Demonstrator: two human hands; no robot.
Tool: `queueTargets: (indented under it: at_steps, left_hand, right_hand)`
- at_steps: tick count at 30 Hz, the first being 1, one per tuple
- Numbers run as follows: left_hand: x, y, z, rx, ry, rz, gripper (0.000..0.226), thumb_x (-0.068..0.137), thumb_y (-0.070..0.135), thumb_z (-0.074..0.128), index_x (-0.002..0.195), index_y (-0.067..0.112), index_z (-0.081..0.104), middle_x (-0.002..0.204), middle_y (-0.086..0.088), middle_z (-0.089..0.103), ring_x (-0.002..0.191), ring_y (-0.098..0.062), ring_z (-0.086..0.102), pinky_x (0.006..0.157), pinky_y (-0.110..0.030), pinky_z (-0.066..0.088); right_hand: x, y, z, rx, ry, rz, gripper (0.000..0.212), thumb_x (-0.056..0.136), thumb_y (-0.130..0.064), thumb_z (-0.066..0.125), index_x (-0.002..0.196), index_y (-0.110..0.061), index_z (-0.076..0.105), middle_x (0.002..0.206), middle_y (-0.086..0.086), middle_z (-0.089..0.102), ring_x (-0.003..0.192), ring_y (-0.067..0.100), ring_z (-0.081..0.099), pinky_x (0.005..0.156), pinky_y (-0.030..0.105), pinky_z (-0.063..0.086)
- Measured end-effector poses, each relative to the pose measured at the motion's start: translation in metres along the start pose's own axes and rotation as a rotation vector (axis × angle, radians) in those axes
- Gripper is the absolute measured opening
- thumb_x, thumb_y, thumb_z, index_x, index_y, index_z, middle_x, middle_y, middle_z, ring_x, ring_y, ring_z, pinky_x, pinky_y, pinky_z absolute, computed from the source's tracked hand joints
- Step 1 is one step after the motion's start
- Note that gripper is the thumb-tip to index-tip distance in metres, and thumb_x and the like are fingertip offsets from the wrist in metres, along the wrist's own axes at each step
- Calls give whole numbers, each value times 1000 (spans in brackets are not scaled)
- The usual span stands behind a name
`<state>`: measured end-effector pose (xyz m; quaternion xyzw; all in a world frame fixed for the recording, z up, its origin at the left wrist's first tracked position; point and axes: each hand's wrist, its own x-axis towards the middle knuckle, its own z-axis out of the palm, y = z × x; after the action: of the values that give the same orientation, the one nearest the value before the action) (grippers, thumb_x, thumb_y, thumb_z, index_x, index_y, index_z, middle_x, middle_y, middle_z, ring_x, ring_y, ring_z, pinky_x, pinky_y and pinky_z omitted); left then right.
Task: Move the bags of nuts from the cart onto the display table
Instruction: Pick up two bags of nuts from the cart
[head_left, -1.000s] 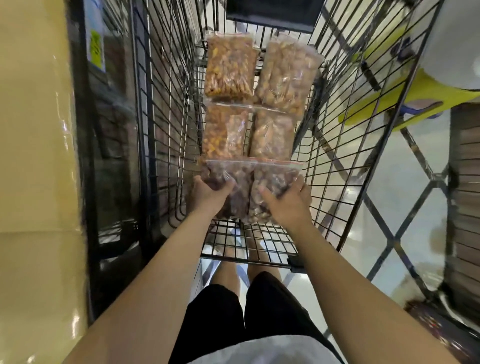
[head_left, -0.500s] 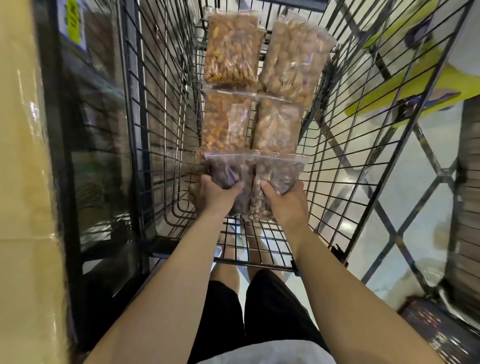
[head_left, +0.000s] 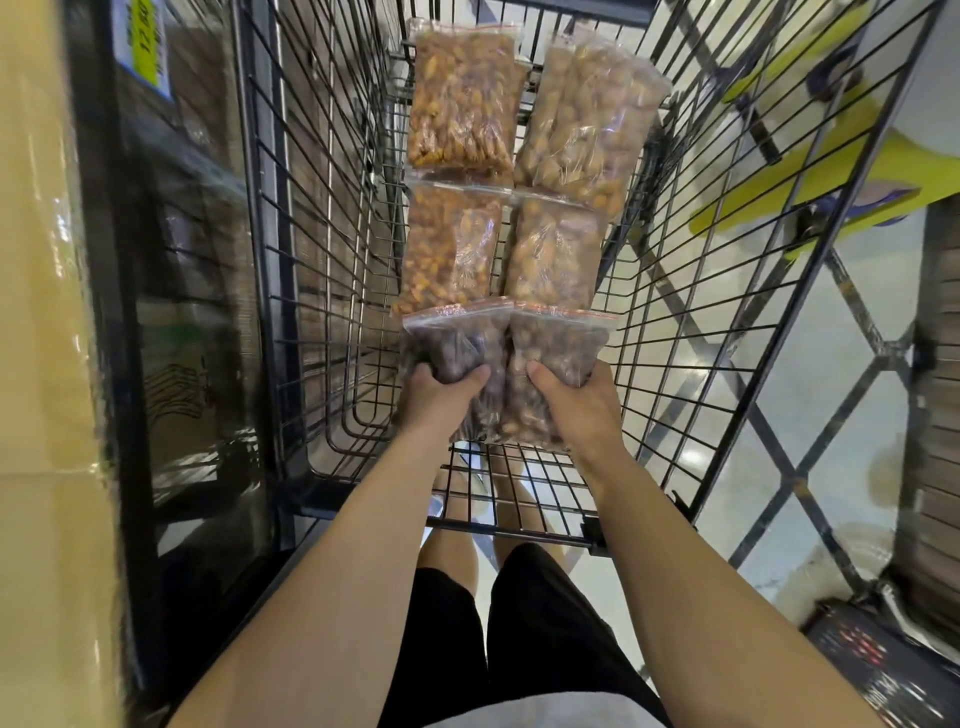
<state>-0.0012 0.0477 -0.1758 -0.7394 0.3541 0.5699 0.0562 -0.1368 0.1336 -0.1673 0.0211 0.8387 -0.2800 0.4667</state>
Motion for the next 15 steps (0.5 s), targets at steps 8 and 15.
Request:
queueTargets:
  at_steps: [8, 15]
  left_hand:
    - [-12, 9, -21, -103, -64, 90, 57, 95, 34, 78, 143, 20, 51, 133, 3, 63, 119, -20, 62, 93, -34, 49]
    - [-45, 20, -48, -221, -68, 110, 51, 87, 43, 84, 128, 32, 56, 129, 3, 70, 113, -22, 70, 100, -51, 58]
  right_hand:
    - [-9, -4, -11, 125, -92, -8, 58, 75, -53, 91, 120, -26, 67, 112, 0, 80, 101, 24, 79, 91, 51, 65]
    - [-36, -30, -30, 199, -157, -101, 43, 87, -33, 90, 123, -20, 69, 111, 1, 82, 100, 20, 81, 88, 47, 67]
